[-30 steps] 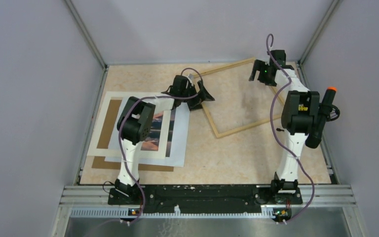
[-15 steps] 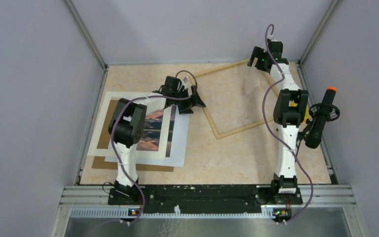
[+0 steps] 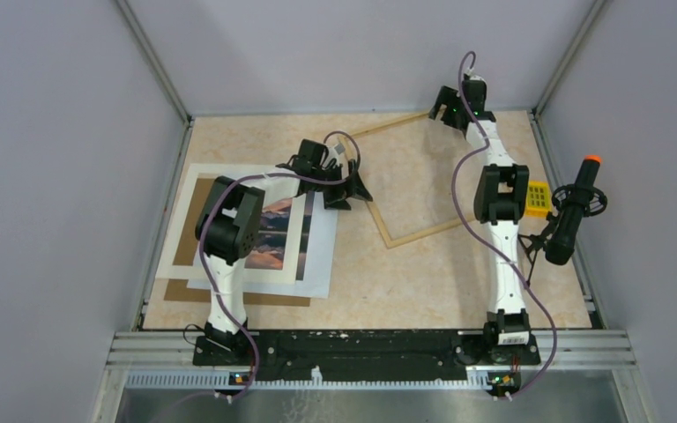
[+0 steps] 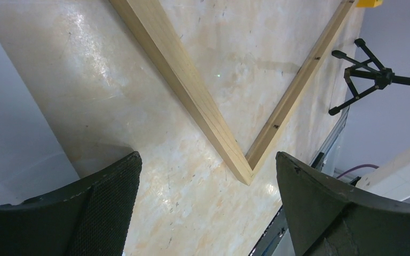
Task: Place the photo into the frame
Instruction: Adjust the photo frame at the center of the board.
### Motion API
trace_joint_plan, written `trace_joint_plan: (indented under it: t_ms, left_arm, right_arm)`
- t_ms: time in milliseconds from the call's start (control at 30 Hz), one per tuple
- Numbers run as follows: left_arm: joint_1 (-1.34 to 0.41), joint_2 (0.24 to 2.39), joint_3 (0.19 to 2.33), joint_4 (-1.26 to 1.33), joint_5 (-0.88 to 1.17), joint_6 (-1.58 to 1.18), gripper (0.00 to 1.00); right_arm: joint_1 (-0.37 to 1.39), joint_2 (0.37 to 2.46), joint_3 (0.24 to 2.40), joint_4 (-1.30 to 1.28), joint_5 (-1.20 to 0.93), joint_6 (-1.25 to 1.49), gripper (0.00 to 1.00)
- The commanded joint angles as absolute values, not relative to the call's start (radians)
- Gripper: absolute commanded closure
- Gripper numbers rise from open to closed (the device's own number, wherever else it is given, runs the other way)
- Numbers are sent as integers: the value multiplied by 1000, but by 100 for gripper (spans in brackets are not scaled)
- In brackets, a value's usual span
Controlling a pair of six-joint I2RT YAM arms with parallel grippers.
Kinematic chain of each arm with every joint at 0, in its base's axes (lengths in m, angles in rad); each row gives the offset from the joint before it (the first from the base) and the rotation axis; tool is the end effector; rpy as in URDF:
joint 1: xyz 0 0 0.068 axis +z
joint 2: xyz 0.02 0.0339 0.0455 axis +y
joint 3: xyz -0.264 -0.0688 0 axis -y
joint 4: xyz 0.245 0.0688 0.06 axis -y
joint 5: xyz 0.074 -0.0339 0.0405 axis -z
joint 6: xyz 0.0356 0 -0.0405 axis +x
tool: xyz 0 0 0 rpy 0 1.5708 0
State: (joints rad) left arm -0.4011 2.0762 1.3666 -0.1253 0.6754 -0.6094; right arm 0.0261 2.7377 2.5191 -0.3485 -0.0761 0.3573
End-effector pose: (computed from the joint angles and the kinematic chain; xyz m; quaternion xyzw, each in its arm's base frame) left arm 0.3974 -0.1927 0.1549 0.0270 0.8880 -0.4348 0.1473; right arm 0.6070 0.0186 0.1639 0.1264 0.8671 0.1243 0.4655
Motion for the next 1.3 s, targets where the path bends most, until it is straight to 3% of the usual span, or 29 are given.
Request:
trace_joint_plan:
  t_ms: [0, 133, 267, 500, 700, 1000, 1100, 1267]
  left_arm:
    - [-399, 2005, 1371, -116, 708, -574, 2]
    - [-396, 2001, 1365, -107, 714, -574, 2]
    - [-389, 1988, 1370, -120, 695, -561, 2]
    - [-385, 1896, 1339, -128, 655, -533, 2]
    - [-386, 1867, 1302, -106, 655, -545, 2]
    - [-385, 1919, 1340, -135, 700, -533, 5]
    - [-384, 1916, 1348, -154, 691, -523, 5]
    - [-356, 1877, 1358, -214, 609, -514, 5]
  right_arm:
    - [31, 2733, 2497, -320, -73, 412, 10]
    - [31, 2734, 2559, -343, -138, 413, 11]
    - [35, 2587, 2526, -399, -163, 423, 11]
    - [96, 2191, 2247, -451, -58, 299, 8]
    - [118, 1991, 1950, -427, -5, 277, 7]
    - [119, 2071, 2004, -519, -76, 194, 7]
    - [135, 2142, 2089, -613, -140, 141, 11]
    - [208, 2264, 2275, -776, -56, 68, 15]
